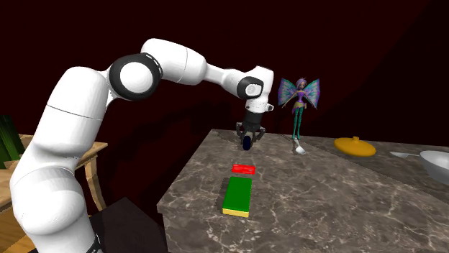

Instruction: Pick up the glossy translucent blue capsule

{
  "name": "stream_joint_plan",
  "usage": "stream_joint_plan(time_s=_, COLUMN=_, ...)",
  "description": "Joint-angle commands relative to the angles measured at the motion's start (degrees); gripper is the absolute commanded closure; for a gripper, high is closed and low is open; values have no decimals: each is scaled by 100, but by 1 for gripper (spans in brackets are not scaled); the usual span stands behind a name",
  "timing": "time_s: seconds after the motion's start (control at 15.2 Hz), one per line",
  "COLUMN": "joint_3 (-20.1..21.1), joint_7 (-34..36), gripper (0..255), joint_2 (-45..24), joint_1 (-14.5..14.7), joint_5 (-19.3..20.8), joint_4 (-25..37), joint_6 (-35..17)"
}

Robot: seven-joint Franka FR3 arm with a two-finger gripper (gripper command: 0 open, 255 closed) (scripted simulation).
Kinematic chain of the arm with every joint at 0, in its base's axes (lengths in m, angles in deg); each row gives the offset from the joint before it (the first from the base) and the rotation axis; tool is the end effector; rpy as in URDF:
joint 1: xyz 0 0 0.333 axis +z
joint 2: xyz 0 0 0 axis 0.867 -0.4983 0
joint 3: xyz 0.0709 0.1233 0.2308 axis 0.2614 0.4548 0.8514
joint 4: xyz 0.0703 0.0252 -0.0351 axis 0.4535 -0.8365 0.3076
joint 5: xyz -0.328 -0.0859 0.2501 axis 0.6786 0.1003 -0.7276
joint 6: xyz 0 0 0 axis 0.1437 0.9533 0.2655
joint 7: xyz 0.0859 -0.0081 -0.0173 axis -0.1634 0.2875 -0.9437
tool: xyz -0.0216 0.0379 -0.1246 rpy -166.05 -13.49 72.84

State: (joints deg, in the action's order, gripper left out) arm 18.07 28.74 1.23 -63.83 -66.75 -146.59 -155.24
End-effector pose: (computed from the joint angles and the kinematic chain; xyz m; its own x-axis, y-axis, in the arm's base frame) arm 0.6672 -0.1981 0.3301 0.8815 0.4709 0.0342 0.4695 -0.8664 -0.1700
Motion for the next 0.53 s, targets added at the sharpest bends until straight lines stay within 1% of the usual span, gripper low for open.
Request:
stream_joint_plan(time_s=0.0, joint_3=-5, joint_7=13, gripper=255, joint_2=15, joint_1=-3, joint_5=10, joint_4=45, joint_6=65)
stream_joint_plan(time_s=0.46, joint_3=-23, joint_7=104, gripper=255, joint_2=82, joint_1=-40, joint_5=50, joint_4=483, joint_6=556)
